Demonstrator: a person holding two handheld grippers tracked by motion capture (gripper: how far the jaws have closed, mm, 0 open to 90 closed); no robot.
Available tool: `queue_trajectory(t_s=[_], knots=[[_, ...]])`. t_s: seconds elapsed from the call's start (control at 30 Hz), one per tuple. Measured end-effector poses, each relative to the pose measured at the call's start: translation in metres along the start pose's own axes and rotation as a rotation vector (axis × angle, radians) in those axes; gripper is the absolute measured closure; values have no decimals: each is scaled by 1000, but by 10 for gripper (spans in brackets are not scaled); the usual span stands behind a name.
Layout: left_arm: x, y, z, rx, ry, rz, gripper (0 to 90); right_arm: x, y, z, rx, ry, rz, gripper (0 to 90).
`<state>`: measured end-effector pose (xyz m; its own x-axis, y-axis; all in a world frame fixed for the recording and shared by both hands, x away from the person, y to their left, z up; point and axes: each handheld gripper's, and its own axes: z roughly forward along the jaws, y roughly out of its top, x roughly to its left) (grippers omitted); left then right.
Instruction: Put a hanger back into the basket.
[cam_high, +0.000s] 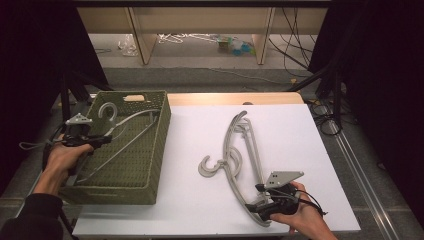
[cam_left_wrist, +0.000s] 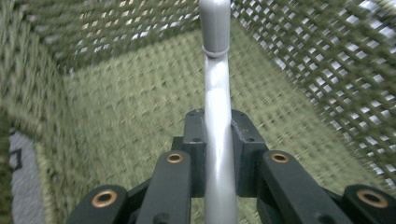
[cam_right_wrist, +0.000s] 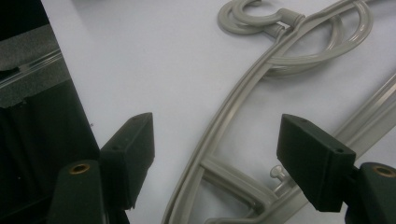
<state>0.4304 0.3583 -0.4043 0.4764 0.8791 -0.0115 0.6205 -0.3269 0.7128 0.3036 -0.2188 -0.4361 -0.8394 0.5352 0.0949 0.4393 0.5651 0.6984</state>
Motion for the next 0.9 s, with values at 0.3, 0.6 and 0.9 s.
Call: queue_trajectory(t_s=[0.3, 0.6, 0.9], knots=[[6, -3, 5, 45, 59, -57, 737, 0, -1, 2, -4, 5, -11, 281], [8, -7, 2, 56, 199, -123, 588, 0, -2, 3, -1, 5, -3, 277], [-6, 1, -34, -77, 233, -181, 378, -1, -2, 3, 1, 4, -1, 274]])
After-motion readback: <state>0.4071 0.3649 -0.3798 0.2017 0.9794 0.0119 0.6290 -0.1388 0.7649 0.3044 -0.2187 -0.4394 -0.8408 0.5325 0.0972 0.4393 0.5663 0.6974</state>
